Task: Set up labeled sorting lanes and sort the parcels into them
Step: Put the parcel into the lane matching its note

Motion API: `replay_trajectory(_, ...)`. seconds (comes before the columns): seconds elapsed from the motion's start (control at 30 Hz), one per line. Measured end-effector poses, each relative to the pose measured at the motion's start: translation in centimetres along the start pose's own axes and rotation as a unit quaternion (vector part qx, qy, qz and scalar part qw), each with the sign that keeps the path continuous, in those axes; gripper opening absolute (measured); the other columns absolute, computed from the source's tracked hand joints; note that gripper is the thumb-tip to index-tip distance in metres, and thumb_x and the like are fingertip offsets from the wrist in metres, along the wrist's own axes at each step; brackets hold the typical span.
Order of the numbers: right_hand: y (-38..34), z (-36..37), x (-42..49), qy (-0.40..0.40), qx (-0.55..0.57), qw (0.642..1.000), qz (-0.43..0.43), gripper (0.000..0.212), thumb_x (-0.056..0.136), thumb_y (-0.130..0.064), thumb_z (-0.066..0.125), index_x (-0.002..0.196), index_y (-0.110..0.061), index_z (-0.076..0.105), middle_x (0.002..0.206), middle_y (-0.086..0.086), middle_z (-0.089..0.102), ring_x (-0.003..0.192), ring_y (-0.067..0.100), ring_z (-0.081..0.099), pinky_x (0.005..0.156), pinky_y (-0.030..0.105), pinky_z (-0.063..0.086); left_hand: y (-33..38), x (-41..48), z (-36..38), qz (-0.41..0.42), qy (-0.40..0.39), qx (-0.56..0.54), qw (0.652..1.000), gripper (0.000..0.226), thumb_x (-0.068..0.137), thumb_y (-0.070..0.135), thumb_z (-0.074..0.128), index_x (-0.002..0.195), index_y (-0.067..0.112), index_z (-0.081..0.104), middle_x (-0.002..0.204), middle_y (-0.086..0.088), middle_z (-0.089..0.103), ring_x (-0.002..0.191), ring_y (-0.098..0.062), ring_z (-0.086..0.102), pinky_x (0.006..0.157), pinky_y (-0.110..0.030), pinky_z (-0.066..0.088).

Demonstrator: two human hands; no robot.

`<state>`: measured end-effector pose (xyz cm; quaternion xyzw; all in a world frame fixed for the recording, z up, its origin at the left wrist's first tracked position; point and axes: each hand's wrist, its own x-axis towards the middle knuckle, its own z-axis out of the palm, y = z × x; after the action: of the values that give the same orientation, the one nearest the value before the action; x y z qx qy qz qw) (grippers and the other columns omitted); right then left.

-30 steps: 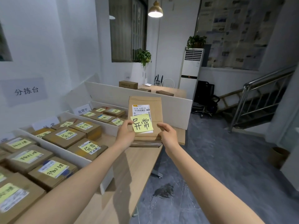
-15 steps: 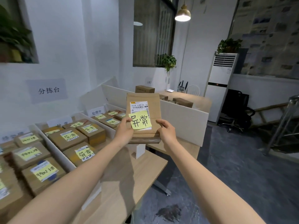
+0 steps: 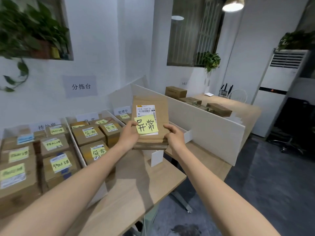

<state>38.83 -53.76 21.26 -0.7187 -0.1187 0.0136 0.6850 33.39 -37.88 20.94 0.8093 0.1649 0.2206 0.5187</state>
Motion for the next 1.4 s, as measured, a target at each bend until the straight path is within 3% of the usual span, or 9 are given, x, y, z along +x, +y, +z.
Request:
replay_trajectory(0.2, 1.4, 1.9, 3.6, -0.016, 0.006, 1.000, 0.017, 0.046, 0.087, 0.014, 0.036, 0.118, -0.009, 0.062, 0.109, -0.004, 0.055, 0.102, 0.008, 0.049, 0.091, 0.024, 0.045, -1.3, 3.1, 0.3, -0.022, 0.013, -0.010, 1.000, 0.043, 0.086, -0.010, 0.045, 0.120, 0.017, 0.046, 0.134, -0.012, 0.050, 0.061, -0.012, 0.047, 0.036, -0.012, 0.029)
replay_trajectory(0.33, 1.2, 2.9, 7.3, -0.026, -0.011, 1.000, 0.009, 0.048, 0.086, 0.016, 0.036, 0.119, -0.006, 0.062, 0.110, -0.001, 0.054, 0.105, 0.010, 0.050, 0.101, 0.029, 0.044, -1.7, 6.3, 0.7, -0.015, 0.027, -0.013, 0.999, 0.043, 0.087, -0.010, 0.045, 0.122, 0.014, 0.046, 0.136, -0.005, 0.048, 0.081, -0.024, 0.056, 0.044, -0.016, 0.033)
replay_trajectory(0.63, 2.2, 8.4, 16.1, -0.059, -0.040, 0.997, -0.002, 0.051, 0.081, 0.015, 0.036, 0.113, -0.014, 0.064, 0.118, -0.001, 0.061, 0.114, 0.020, 0.057, 0.102, 0.037, 0.046, -3.7, 14.2, -1.0, -0.034, 0.052, -0.010, 0.998, 0.045, 0.088, -0.010, 0.042, 0.123, 0.018, 0.044, 0.121, 0.004, 0.046, 0.073, -0.015, 0.052, 0.049, -0.023, 0.036)
replay_trajectory(0.83, 4.0, 12.5, 19.8, -0.084, -0.019, 0.996, 0.013, 0.053, 0.079, 0.015, 0.036, 0.114, -0.013, 0.064, 0.118, -0.001, 0.061, 0.113, 0.020, 0.057, 0.095, 0.031, 0.047, -6.2, 17.8, -2.8, -0.057, 0.065, -0.007, 0.996, 0.044, 0.088, -0.011, 0.042, 0.121, 0.018, 0.044, 0.129, -0.009, 0.055, 0.075, -0.019, 0.056, 0.046, -0.019, 0.034)
replay_trajectory(1.0, 5.8, 14.6, 21.4, -0.125, -0.014, 0.991, 0.034, 0.051, 0.079, 0.012, 0.038, 0.105, -0.023, 0.063, 0.117, 0.002, 0.061, 0.085, 0.011, 0.057, 0.061, 0.019, 0.044, -8.7, 18.9, -3.5, -0.093, 0.081, 0.001, 0.992, 0.046, 0.089, -0.007, 0.041, 0.125, 0.021, 0.043, 0.122, -0.013, 0.056, 0.057, -0.015, 0.046, 0.038, -0.021, 0.032)
replay_trajectory(1.1, 7.5, 16.0, 22.8, -0.150, -0.014, 0.988, 0.043, 0.052, 0.077, 0.012, 0.036, 0.100, -0.027, 0.062, 0.125, 0.009, 0.061, 0.091, 0.019, 0.059, 0.067, 0.025, 0.047, -10.1, 19.7, -3.6, -0.107, 0.094, 0.008, 0.990, 0.049, 0.086, -0.010, 0.042, 0.123, 0.021, 0.044, 0.125, -0.009, 0.053, 0.058, -0.016, 0.046, 0.041, -0.023, 0.032)
replay_trajectory(1.2, 9.1, 16.6, 23.8, -0.170, -0.007, 0.983, 0.065, 0.054, 0.079, 0.012, 0.034, 0.102, -0.027, 0.063, 0.131, 0.003, 0.058, 0.119, 0.021, 0.054, 0.091, 0.032, 0.049, -11.1, 20.3, -2.9, -0.135, 0.107, 0.006, 0.985, 0.049, 0.085, -0.011, 0.040, 0.123, 0.020, 0.045, 0.110, -0.007, 0.057, 0.060, -0.017, 0.045, 0.047, -0.027, 0.033)
replay_trajectory(1.33, 11.5, 16.2, 25.1, -0.204, -0.015, 0.975, 0.090, 0.053, 0.083, 0.014, 0.035, 0.112, -0.021, 0.062, 0.132, 0.002, 0.056, 0.120, 0.021, 0.053, 0.075, 0.022, 0.044, -12.9, 20.5, -0.9, -0.167, 0.130, 0.021, 0.977, 0.045, 0.089, -0.006, 0.037, 0.125, 0.020, 0.044, 0.090, -0.006, 0.055, 0.059, -0.019, 0.045, 0.050, -0.028, 0.034)
replay_trajectory(1.4, 12.6, 16.0, 25.7, -0.223, -0.026, 0.969, 0.103, 0.053, 0.084, 0.015, 0.035, 0.116, -0.018, 0.062, 0.129, 0.002, 0.056, 0.100, 0.016, 0.059, 0.062, 0.017, 0.043, -13.7, 20.5, 0.4, -0.182, 0.135, 0.021, 0.974, 0.040, 0.093, -0.002, 0.034, 0.126, 0.019, 0.043, 0.086, -0.007, 0.055, 0.061, -0.019, 0.047, 0.052, -0.027, 0.034)
